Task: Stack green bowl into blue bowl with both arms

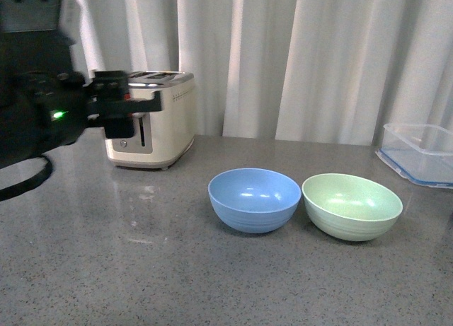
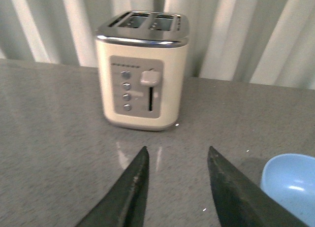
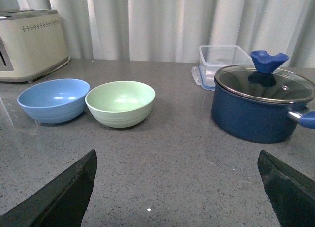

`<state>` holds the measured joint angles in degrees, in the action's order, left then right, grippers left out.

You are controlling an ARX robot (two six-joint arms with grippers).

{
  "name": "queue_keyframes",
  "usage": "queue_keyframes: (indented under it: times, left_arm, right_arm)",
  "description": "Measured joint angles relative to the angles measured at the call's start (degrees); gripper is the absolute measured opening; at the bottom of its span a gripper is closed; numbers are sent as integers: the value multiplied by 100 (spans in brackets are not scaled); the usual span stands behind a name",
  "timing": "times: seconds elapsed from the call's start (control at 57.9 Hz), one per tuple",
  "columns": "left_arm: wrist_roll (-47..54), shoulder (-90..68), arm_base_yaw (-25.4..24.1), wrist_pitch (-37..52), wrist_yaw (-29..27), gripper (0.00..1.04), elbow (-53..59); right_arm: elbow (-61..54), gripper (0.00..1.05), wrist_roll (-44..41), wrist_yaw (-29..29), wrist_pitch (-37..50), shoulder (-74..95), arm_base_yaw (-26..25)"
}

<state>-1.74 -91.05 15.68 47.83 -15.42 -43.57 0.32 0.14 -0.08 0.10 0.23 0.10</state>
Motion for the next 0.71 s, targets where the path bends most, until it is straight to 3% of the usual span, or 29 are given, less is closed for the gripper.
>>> queue_keyframes:
  times: [0.173, 0.708]
  left_arm:
    - [70, 887, -369, 409, 369, 3, 1311]
    - [127, 3077, -1080, 289, 1069, 4, 3458]
  right_arm:
    - [0, 95, 0, 0, 0, 0, 0]
    - [0, 95, 0, 0, 0, 0, 0]
